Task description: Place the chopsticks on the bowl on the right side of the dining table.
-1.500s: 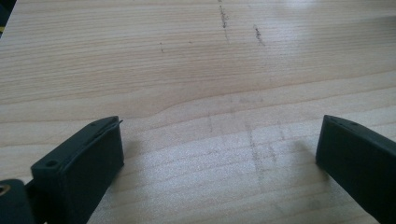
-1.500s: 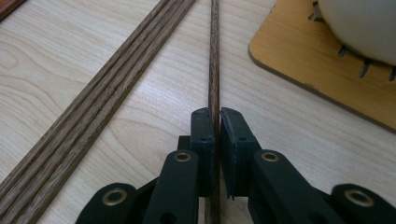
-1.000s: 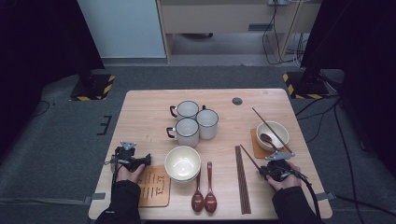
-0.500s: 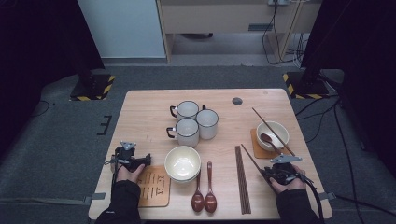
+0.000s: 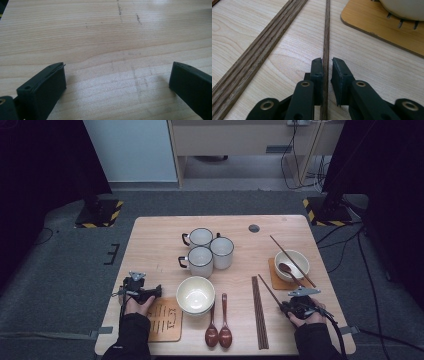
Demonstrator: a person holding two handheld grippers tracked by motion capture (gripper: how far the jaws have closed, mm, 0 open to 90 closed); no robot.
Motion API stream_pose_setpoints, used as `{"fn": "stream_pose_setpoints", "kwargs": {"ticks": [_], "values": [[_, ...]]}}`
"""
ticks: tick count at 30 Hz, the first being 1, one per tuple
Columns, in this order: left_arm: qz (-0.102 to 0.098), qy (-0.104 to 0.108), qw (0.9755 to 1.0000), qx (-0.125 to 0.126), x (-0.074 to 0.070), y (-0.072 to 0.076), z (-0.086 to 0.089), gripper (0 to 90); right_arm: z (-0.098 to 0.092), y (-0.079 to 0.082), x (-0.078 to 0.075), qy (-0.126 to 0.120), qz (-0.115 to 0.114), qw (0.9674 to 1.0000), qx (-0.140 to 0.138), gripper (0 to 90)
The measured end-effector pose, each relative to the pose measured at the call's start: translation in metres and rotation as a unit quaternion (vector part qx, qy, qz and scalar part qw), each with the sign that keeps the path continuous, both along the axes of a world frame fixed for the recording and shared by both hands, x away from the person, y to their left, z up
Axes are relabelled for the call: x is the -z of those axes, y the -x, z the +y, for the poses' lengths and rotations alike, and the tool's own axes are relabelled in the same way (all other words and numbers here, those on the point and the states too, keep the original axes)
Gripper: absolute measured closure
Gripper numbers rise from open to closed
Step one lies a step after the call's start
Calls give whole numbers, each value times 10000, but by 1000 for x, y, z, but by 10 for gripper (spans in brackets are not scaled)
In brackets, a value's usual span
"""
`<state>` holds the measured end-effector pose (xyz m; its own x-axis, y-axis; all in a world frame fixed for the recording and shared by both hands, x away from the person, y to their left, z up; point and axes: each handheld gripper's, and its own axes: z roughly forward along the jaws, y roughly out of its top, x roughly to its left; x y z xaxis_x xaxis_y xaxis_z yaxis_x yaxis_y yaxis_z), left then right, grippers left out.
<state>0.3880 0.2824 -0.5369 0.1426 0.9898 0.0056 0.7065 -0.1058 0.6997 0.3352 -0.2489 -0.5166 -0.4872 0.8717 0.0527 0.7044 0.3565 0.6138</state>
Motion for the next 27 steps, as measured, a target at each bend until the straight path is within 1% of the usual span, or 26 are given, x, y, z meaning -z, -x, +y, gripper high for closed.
{"fn": "stream_pose_setpoints", "kwargs": {"ticks": [4, 10, 12, 13, 14, 18, 21, 27], "values": [[10, -8, 10000, 9, 0, 0, 0, 0, 0, 1, 0, 30, -23, 10000, 49, 841], [9, -8, 10000, 7, 0, 0, 0, 0, -2, -1, 0, 17, -31, 10000, 64, 848], [9, -8, 10000, 9, 0, 0, 0, 0, -4, -1, -1, -35, -57, 9999, 83, 849], [0, 0, 10000, -1, 0, 0, 0, 0, -5, -2, -2, -35, -105, 9999, 68, 849], [9, -8, 10000, 7, 0, 0, 0, 0, -5, -1, -4, -83, -90, 9999, 68, 849], [8, -8, 10000, 8, 0, 0, 0, 0, -8, -1, -11, -202, -188, 9996, 64, 849], [1, -1, 10000, -1, 0, 0, 0, 0, -10, 0, -16, -257, -302, 9992, 61, 849], [10, -10, 10000, 8, 0, 0, 0, 0, -12, 1, -25, -413, -451, 9981, 8, 848]]}}
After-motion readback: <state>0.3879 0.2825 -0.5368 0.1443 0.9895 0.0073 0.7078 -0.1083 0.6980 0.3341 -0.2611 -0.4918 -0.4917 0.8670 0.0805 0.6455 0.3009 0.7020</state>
